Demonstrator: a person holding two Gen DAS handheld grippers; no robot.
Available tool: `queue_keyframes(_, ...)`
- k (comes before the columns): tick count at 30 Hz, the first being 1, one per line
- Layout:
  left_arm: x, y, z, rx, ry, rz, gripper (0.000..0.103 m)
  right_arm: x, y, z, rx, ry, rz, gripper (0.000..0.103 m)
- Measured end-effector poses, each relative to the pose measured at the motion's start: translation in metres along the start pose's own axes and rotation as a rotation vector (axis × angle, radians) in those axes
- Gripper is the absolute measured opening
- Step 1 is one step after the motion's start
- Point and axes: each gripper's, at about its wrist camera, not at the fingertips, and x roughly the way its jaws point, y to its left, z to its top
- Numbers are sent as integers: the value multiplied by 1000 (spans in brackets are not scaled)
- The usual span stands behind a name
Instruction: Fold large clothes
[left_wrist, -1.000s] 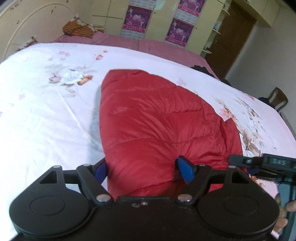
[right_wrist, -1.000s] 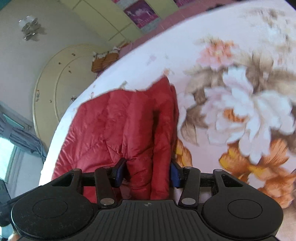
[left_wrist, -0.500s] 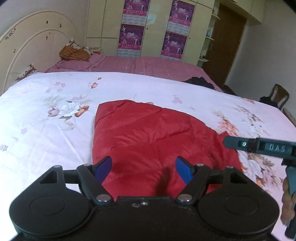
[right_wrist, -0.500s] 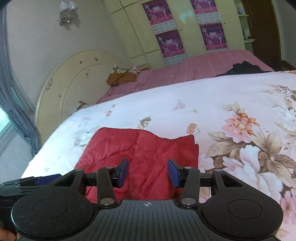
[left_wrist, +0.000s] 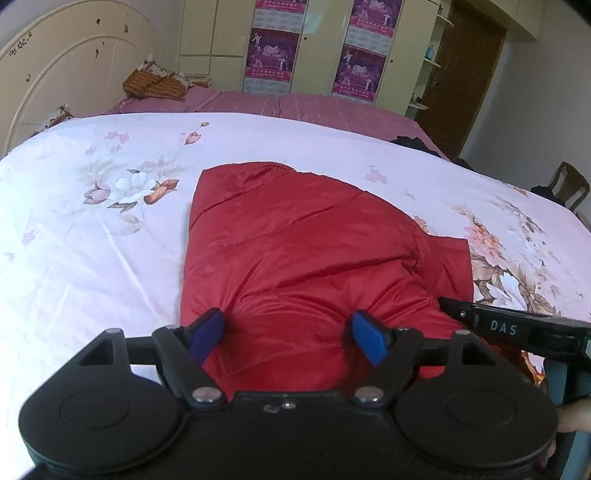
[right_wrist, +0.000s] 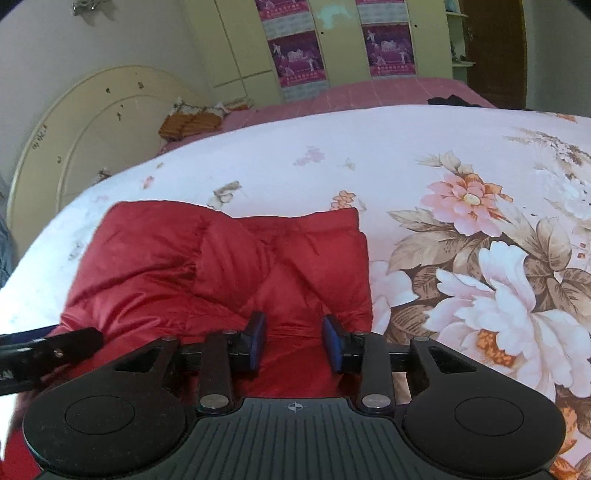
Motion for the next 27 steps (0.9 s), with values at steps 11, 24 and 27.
queue_keyframes(11,-76,-13,-34,37,-45,-6,73,-105,11,-16,-104,-94,106,34)
queue_keyframes(24,-84,-12,-87,-39,-11,67,84,-95,30,-98,-250,37,63,34)
queue_keyframes(27,-85,-14,-85,-37,-16,81,84,-89,30,-101,-272,36,57,34)
